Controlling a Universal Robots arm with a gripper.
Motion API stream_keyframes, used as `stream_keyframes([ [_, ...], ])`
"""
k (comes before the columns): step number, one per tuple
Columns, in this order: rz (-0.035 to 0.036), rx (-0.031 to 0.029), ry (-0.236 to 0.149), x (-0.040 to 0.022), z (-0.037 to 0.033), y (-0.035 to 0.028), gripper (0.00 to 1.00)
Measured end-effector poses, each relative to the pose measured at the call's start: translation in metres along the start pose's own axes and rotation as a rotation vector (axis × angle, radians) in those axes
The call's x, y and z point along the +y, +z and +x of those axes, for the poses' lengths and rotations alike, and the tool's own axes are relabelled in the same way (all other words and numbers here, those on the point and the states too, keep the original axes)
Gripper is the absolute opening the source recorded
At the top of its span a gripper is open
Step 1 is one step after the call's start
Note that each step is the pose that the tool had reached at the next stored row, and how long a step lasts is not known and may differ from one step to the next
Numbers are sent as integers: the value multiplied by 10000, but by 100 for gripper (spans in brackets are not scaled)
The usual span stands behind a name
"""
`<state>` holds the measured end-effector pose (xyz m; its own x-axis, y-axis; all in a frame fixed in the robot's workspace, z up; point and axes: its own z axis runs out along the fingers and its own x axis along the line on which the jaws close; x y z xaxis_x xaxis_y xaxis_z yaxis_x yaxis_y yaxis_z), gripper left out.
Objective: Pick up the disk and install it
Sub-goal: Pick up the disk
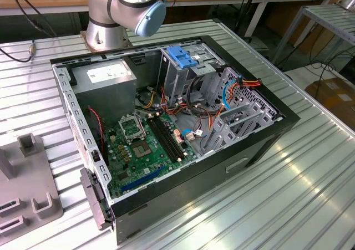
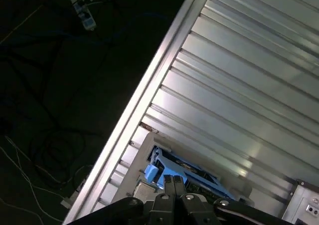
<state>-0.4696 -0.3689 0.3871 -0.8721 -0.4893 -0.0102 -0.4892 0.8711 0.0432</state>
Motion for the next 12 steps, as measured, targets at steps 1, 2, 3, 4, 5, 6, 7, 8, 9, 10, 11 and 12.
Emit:
stream_keyframes([
  [1, -2, 8, -179, 0, 0, 1, 10],
  [2, -5, 19, -412, 0, 0, 1, 10],
  [3, -6, 26, -593, 0, 0, 2, 10],
  [4, -7, 38, -838, 0, 0, 3, 10],
  [5, -1, 50, -1009, -1, 0, 3, 10],
  [6, 11, 70, -1263, -1, 0, 4, 10],
  [7, 16, 81, -1435, -1, 0, 5, 10],
  [8, 18, 98, -1727, 0, 0, 6, 10],
  [9, 22, 111, -1962, -1, 0, 8, 10],
  [10, 27, 123, -2148, -1, 0, 9, 10],
  [11, 32, 136, -2353, -1, 0, 11, 10],
  [12, 30, 145, -2550, -1, 0, 15, 10],
])
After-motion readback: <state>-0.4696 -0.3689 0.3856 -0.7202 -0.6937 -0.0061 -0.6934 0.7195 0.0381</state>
